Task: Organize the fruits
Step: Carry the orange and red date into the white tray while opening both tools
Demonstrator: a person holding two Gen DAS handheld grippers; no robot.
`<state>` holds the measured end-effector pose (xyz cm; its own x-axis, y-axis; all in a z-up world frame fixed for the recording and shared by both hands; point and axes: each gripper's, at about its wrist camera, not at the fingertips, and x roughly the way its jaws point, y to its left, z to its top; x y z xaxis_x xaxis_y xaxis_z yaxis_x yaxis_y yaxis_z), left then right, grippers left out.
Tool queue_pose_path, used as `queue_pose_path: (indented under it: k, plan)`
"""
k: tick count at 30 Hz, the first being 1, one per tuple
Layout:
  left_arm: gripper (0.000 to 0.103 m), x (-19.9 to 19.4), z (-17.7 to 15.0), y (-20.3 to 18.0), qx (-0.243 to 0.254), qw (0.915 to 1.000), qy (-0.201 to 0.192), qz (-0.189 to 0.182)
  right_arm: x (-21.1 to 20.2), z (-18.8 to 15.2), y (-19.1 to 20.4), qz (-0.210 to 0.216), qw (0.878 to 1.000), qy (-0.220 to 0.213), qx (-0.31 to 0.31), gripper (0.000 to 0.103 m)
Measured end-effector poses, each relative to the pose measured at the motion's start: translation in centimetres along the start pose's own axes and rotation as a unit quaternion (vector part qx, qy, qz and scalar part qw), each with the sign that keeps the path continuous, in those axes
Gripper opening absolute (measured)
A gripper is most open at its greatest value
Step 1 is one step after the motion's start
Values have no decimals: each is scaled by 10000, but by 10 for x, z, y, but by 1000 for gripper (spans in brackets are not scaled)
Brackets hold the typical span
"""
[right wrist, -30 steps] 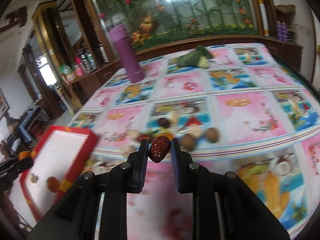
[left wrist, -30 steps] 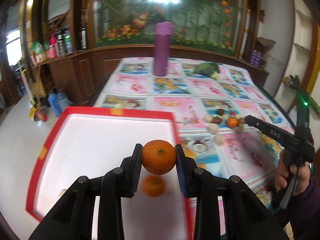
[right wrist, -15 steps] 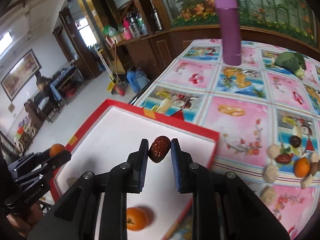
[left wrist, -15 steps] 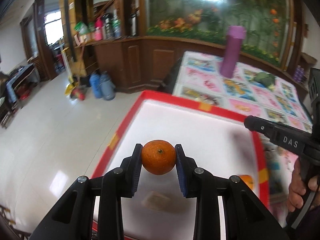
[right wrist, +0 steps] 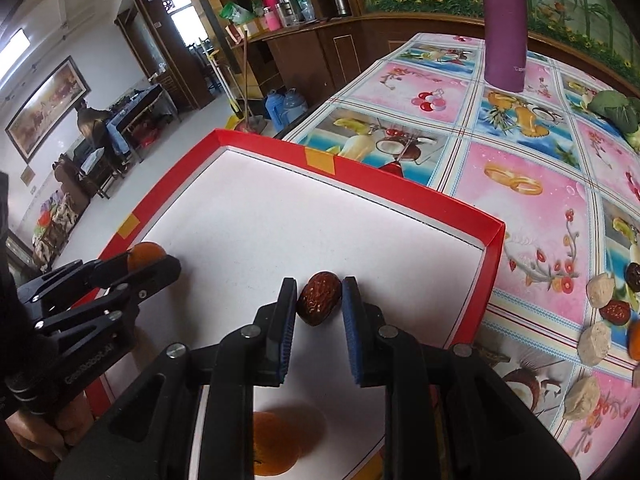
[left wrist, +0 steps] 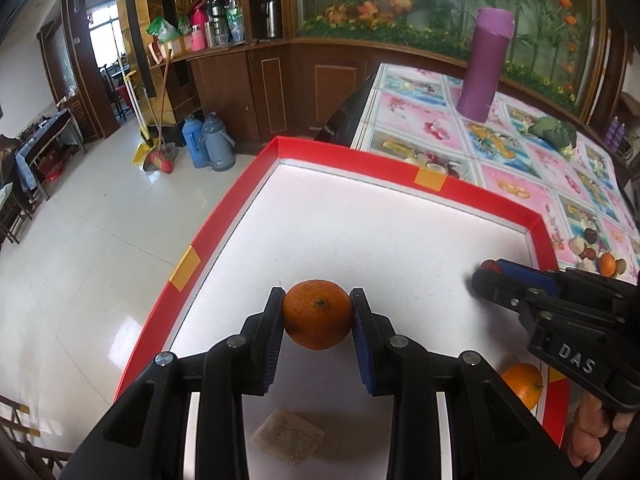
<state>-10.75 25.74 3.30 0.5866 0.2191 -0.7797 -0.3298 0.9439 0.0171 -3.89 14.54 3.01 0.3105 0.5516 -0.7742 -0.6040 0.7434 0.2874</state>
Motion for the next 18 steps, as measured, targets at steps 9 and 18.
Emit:
queue_pose_path:
  k: [9, 18]
  plan:
    - [53, -6, -2, 0, -115, 9995, 69, 297, -12, 2, -14, 266, 9995, 61, 131, 26]
    - [60, -36, 7, -45, 221, 9996, -182, 58, -84, -4, -71, -158, 9975, -654, 224, 26]
